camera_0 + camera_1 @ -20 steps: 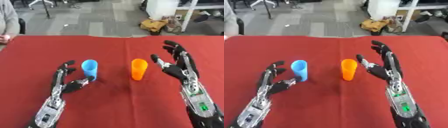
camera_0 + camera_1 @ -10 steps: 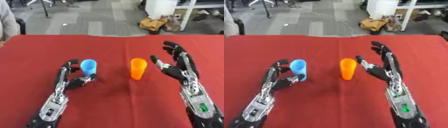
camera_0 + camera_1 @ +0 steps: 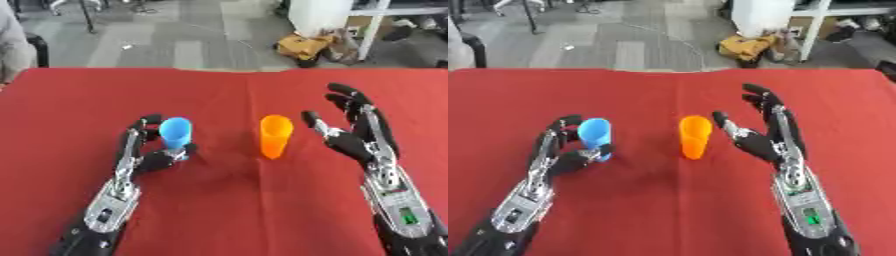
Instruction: Pour the contents of one cup into another cup.
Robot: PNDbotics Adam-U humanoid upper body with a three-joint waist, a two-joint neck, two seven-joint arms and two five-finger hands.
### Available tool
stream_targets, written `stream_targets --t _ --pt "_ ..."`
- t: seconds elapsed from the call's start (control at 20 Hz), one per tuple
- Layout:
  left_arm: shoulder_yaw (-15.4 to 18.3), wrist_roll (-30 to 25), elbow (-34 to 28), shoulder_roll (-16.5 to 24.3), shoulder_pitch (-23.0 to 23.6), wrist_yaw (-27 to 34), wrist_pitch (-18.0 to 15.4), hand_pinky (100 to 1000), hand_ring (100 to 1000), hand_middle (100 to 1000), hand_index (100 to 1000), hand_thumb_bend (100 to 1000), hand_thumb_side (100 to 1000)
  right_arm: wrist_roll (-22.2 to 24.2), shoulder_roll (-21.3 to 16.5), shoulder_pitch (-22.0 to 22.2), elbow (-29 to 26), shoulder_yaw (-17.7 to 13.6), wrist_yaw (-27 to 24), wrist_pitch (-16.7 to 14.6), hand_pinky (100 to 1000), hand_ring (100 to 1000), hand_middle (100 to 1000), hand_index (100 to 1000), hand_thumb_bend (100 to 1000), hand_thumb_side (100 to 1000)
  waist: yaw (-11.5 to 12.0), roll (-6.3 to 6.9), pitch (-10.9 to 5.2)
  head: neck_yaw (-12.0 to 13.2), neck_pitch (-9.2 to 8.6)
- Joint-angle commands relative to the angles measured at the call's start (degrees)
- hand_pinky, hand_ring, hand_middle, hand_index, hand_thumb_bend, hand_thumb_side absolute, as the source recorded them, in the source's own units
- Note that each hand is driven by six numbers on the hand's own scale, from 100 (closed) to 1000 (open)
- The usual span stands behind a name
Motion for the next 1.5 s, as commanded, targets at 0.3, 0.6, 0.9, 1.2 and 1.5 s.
stream_targets --t 0.3,0.6,0.9,1.2,1.5 --pt "-0.4 -0.3 1.6 0.9 -2.9 -0.6 -1.2 786 657 716 784 906 174 0.3 -0.1 -0.8 -1.0 0.1 -0.3 -0.1 949 844 826 838 571 311 -0.3 -0.27 -0.63 0.1 -0.78" --pt "-0.4 -0.8 3.3 0.6 -3.7 -1.0 -2.2 777 647 706 780 907 172 0.4 0.0 -0.9 -1.0 0.1 -0.4 -0.1 949 844 826 838 570 313 -0.5 -0.45 -0.42 0.1 -1.02" --pt "-0.5 -1.5 3.9 0.5 -4.2 -0.9 -2.8 752 618 679 768 906 166 0.4 0.0 -0.9 -1.1 0.2 -0.4 -0.1 948 844 825 837 570 312 -0.8 -0.56 -0.24 0.2 -1.17" --pt "-0.6 -2.6 4.3 0.4 -4.3 -0.8 -3.3 740 599 654 762 902 160 0.4 0.1 -1.0 -1.1 0.1 -0.4 -0.1 948 844 824 837 569 313 -0.9 -0.61 -0.18 0.2 -1.24" --pt "-0.7 -3.6 4.9 0.2 -4.3 -1.2 -3.7 730 585 636 752 897 151 0.4 0.1 -1.0 -1.1 0.1 -0.4 -0.1 948 844 825 837 569 313 -1.1 -0.60 -0.19 0.1 -1.30"
